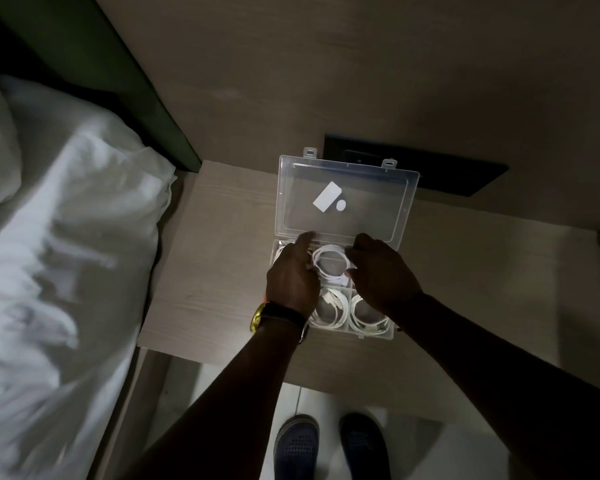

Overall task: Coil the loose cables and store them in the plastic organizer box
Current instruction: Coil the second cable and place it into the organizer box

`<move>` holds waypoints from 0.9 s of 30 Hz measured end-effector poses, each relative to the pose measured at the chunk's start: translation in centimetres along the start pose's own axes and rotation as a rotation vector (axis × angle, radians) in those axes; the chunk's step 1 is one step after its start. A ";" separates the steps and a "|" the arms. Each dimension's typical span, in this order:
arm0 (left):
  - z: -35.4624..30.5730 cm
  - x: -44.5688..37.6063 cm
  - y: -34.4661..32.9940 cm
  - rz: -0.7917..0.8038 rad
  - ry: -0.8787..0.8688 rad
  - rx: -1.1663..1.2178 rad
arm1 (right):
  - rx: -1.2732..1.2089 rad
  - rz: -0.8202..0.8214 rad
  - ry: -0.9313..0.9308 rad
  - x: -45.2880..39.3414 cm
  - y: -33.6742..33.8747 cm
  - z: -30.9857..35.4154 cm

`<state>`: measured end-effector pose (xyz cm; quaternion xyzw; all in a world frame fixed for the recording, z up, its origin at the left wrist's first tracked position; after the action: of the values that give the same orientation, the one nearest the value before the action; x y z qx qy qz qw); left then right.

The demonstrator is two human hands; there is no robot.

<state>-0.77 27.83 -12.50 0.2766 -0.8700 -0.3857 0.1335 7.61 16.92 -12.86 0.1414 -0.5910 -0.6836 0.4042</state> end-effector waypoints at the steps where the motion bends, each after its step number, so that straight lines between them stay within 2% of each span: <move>1: -0.3 0.1 0.1 -0.001 -0.041 -0.006 | 0.022 0.005 0.023 -0.1 0.1 0.1; 5: -1.1 0.4 -0.3 0.048 -0.170 -0.096 | 0.082 -0.008 0.083 -0.1 -0.1 0.4; 8: -1.4 0.5 -0.2 0.072 -0.190 -0.124 | 0.101 -0.036 0.121 0.5 -0.5 0.5; 12: -1.5 -0.7 0.1 0.069 -0.115 -0.137 | 0.127 -0.017 0.165 1.0 -1.2 0.7; 18: 0.0 -2.1 -0.2 0.155 0.082 0.017 | 0.228 0.042 0.186 1.0 -1.3 0.9; 23: -0.6 -2.5 -0.6 0.189 0.073 -0.004 | 0.260 0.045 0.178 1.4 -1.8 1.0; 25: -0.3 -2.3 -0.5 0.172 0.111 0.036 | 0.272 0.045 0.180 1.5 -2.1 1.0; 27: -0.5 -1.7 -0.3 0.141 0.069 0.035 | 0.272 0.046 0.178 1.6 -2.3 1.0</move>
<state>0.95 28.42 -12.40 0.2300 -0.8888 -0.3503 0.1854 5.04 16.41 -14.24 0.2415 -0.6429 -0.5726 0.4477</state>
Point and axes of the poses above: each hand's wrist, its own x-axis away from the middle knuckle, its own y-axis out of the back of the hand, z = x × y, the point moved 10 cm from there along -x, towards the middle knuckle, and after that the axes turned 6 degrees about -y, right-handed, at the moved point
